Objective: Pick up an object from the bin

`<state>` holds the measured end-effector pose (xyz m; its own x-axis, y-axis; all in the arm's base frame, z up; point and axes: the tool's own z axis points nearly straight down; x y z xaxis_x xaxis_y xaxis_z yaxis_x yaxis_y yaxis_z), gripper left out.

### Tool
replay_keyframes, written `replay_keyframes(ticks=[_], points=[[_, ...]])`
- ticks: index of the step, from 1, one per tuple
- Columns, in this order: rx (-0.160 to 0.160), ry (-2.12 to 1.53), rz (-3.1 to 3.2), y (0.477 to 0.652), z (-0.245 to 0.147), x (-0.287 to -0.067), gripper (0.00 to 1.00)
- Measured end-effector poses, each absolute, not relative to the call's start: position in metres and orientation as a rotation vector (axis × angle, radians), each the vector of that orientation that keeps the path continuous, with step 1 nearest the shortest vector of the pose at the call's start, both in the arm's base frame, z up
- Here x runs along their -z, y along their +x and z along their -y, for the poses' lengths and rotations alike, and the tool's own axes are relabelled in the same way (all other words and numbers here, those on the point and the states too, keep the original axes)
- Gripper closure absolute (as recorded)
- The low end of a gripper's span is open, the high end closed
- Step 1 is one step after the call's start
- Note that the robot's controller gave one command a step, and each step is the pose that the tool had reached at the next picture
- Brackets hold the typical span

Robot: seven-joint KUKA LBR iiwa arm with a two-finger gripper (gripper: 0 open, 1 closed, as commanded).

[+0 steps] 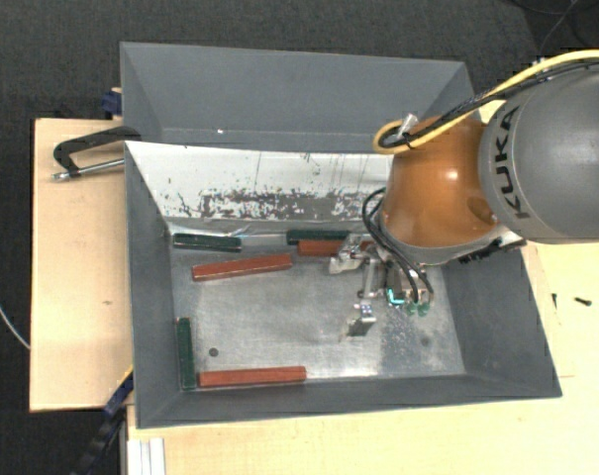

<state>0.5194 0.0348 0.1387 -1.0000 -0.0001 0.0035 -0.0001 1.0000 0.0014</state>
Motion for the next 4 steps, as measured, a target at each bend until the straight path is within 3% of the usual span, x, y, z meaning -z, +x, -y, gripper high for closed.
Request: replay_keyframes(ticks=[1,2,3,4], points=[[0.000,0.108,3.141,0.520,-0.043,-0.151,0.00],[0.003,0.104,3.146,0.542,-0.068,-0.156,0.00],[0.004,-0.330,3.128,0.551,-0.093,-0.133,0.00],[0.002,-0.136,3.143,0.567,-0.106,-0.118,0.00]])
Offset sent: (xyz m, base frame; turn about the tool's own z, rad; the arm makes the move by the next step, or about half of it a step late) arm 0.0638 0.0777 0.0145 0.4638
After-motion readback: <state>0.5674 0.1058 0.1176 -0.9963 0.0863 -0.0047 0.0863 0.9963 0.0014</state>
